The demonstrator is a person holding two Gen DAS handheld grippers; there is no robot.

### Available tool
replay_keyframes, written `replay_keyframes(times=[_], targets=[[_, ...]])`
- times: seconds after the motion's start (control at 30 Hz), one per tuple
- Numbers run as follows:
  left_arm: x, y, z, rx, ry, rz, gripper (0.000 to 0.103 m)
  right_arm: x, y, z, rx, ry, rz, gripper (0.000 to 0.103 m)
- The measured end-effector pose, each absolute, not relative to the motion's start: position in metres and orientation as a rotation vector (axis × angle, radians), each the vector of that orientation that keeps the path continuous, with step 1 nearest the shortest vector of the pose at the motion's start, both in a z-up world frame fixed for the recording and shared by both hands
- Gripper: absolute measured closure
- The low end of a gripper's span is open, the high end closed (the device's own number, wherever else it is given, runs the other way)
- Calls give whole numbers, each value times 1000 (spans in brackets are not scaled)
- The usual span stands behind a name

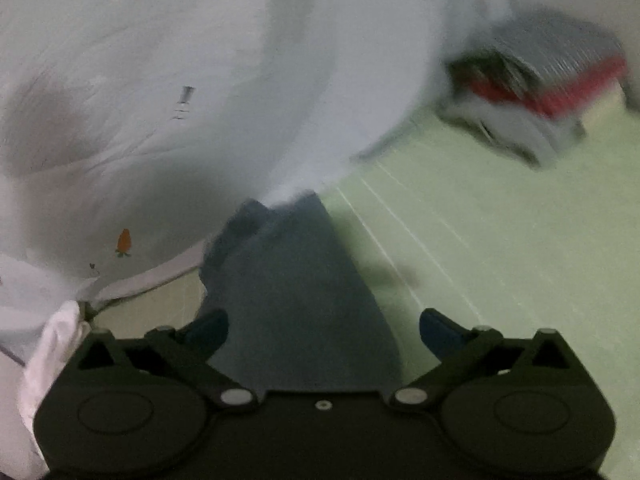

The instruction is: Fold clothes

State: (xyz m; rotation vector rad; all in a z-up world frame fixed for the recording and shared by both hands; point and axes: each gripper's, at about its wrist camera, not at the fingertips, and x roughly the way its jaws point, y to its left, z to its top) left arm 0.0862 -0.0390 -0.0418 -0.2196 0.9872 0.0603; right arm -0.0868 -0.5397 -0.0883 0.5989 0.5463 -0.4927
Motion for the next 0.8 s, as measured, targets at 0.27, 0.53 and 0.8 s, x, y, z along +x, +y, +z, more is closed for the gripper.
replay_keyframes(times=[0.27, 0.53, 0.8], targets=[[131, -73, -39, -157, 998, -9, 14, -6, -566, -82, 550, 557, -473, 0], [188, -130, -67, 31, 1123, -52, 14, 76, -626, -115, 568, 661, -553, 0], [194, -154, -100, 47, 1235, -81, 14, 106, -656, -157, 653, 838, -539, 31]])
